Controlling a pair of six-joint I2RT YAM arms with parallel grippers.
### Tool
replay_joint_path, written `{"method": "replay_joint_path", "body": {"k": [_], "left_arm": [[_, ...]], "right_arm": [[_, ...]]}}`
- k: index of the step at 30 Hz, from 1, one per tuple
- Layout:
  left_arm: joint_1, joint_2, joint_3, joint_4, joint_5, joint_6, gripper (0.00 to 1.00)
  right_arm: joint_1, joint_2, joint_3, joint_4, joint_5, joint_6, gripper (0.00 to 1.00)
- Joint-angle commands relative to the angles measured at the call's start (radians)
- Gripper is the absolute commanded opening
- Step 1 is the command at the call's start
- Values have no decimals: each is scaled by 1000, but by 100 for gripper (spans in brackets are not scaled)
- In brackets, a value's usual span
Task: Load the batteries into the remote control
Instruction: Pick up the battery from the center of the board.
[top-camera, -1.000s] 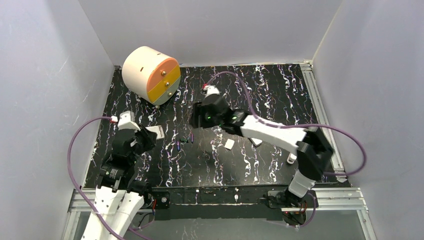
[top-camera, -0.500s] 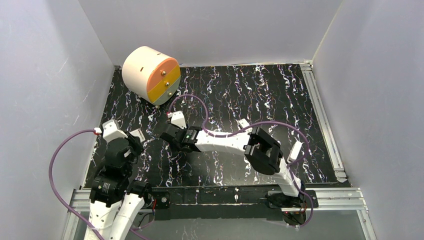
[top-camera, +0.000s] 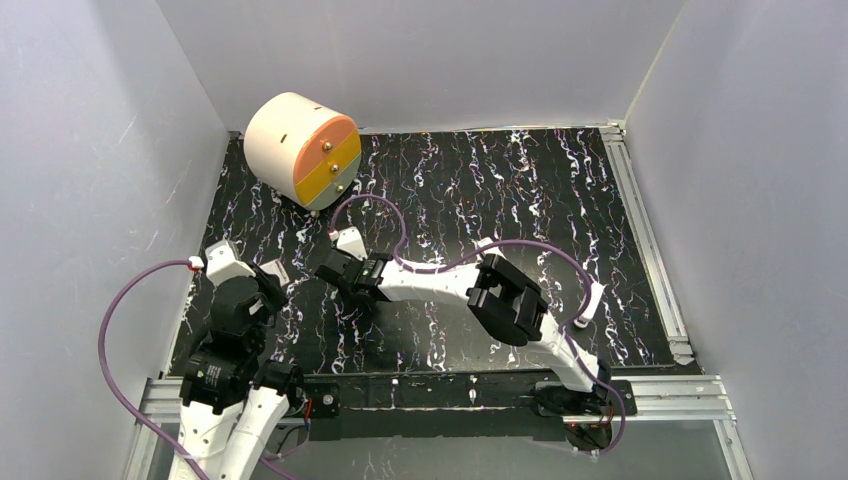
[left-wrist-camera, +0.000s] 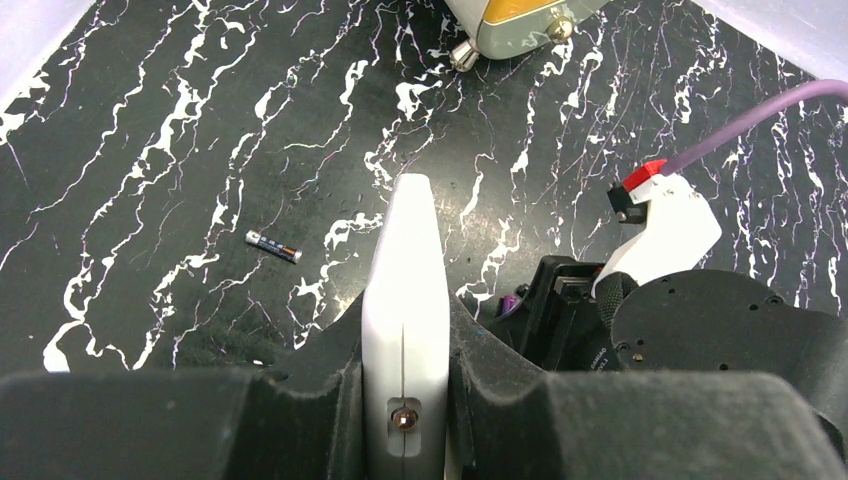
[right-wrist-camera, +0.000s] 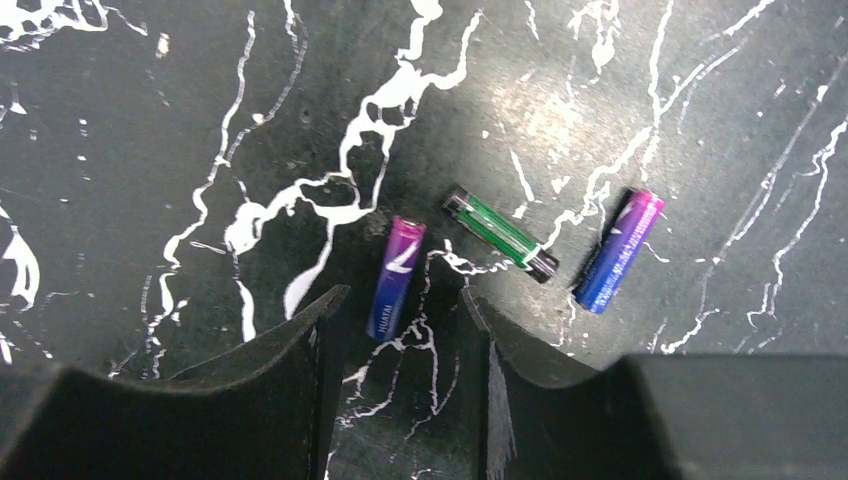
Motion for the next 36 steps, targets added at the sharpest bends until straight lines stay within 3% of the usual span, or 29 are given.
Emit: {"method": "replay_joint_path", "body": {"k": [1,6,12,16,22,28,36], "left_arm": [[0,-4,-1,21,-18,6,0],[-1,-5,-11,26,-16,5,0],[-1,-10,-18,35,-9,7,0],[-1,-10,-19,37,-5,8,0],[-1,-13,-19,39,3,12,0],[-2,-7,-18,52,52,22,0],[-1,5,-76,235,394,83,0]], "right_arm": [[1,38,86,-33,2,-22,49],[2,105,190,-175,40,-18,39],[10,114,207,-261,78,-34,37],[12,105,176,-267,50,-58,23],[12,24,56,-157,-29,-122,13],[8,-60,-26,-162,-121,-164,12],[-23,-349,-410,-57,-140,-147,11]]}}
